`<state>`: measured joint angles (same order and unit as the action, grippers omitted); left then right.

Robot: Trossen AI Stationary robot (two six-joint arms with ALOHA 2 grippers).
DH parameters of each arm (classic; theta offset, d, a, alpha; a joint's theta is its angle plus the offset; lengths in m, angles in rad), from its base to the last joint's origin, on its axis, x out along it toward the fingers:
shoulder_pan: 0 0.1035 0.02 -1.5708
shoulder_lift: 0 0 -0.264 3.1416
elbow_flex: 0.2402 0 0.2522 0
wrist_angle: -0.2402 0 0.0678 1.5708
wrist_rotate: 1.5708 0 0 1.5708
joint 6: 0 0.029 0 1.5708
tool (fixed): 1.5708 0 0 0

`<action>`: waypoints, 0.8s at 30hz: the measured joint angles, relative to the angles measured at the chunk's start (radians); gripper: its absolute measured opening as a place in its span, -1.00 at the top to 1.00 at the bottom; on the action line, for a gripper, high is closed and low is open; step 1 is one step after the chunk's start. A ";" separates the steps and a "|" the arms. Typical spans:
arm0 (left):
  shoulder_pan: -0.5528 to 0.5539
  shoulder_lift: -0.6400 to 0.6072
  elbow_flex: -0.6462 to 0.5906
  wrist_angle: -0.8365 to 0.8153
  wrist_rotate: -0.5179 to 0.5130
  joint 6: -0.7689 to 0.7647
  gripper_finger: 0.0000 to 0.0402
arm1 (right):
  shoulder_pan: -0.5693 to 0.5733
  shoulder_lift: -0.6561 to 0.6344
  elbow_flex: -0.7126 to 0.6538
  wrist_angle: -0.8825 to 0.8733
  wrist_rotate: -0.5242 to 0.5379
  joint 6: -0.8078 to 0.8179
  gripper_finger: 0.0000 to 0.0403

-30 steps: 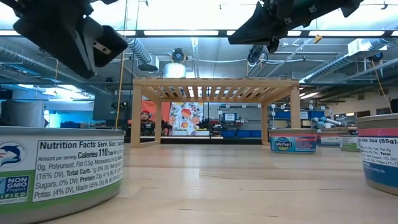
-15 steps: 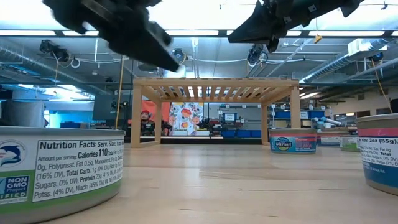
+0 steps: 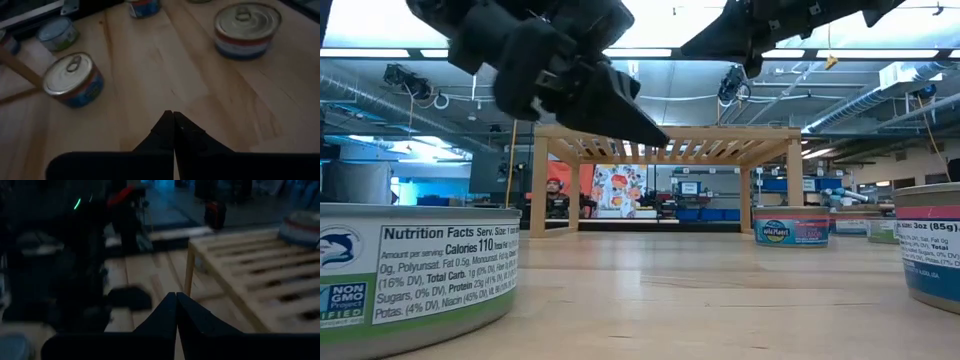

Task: Stack canned seafood by type on shelf
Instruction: Stack the blue pink tuna can on top of the blue pink tuna can on the shelf

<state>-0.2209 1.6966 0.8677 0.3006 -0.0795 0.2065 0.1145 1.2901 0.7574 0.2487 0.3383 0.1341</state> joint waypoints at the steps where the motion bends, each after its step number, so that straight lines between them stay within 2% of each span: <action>1: 0.009 -0.001 0.000 -0.002 0.010 0.000 1.00 | 0.000 -0.001 0.000 -0.029 0.000 -0.001 0.90; 6: 0.018 -0.002 -0.027 0.021 0.059 -0.001 1.00 | 0.026 -0.007 0.001 -0.333 0.005 0.150 0.97; 11: 0.021 -0.002 -0.090 0.178 0.072 -0.004 1.00 | 0.067 0.055 0.000 -0.616 0.080 0.341 0.97; 15: 0.013 -0.003 -0.113 0.211 0.071 -0.013 1.00 | 0.085 0.135 0.000 -0.680 0.082 0.400 0.98; 24: -0.012 -0.003 -0.121 0.205 -0.013 -0.042 1.00 | 0.094 0.290 0.022 -0.648 0.084 0.420 0.98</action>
<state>-0.2333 1.6939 0.7467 0.5053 -0.0922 0.1648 0.2086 1.5797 0.7795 -0.3989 0.4226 0.5539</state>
